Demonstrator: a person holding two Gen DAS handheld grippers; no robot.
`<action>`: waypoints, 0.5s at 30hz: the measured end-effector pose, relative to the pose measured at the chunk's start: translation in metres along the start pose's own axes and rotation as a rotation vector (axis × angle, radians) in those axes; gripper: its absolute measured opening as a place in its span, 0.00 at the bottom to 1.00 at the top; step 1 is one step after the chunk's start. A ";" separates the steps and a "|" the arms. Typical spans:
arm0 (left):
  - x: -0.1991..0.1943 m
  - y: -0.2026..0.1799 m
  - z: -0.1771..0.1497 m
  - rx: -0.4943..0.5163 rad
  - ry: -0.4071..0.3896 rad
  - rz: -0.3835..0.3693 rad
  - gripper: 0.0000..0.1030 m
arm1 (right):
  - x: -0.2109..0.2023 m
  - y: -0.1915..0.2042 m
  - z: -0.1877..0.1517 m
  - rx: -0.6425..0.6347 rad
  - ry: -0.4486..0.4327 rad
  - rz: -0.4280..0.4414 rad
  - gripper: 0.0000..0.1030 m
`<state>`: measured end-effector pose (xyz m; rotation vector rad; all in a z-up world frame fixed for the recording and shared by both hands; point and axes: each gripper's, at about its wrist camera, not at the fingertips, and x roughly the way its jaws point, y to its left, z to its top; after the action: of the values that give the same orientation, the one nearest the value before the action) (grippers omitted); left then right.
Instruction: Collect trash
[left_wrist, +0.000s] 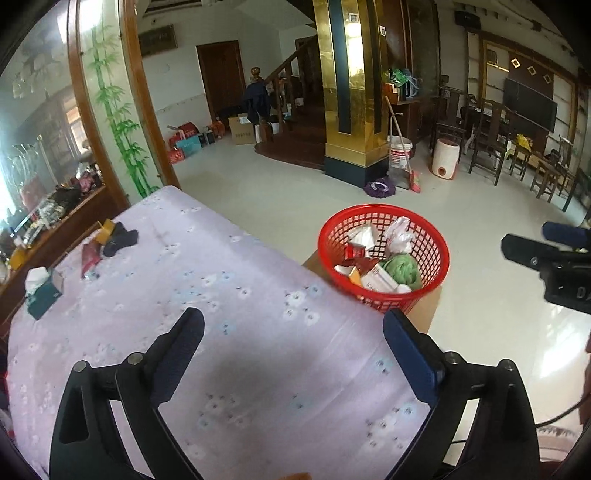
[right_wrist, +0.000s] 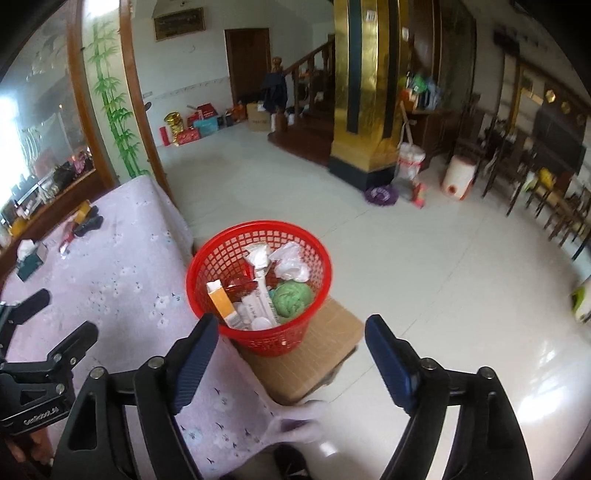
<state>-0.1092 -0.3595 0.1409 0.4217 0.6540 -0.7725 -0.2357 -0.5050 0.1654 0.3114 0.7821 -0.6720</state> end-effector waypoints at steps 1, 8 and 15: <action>-0.004 0.000 -0.003 0.007 -0.004 0.004 0.94 | -0.006 0.003 -0.003 -0.002 -0.011 -0.010 0.85; -0.018 0.006 -0.012 0.035 -0.014 0.036 0.94 | -0.033 0.018 -0.019 -0.011 -0.036 -0.033 0.87; -0.020 0.008 -0.017 0.042 0.002 0.060 0.94 | -0.044 0.028 -0.026 -0.020 -0.041 -0.046 0.87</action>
<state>-0.1202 -0.3343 0.1429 0.4783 0.6255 -0.7296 -0.2545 -0.4520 0.1808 0.2612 0.7586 -0.7110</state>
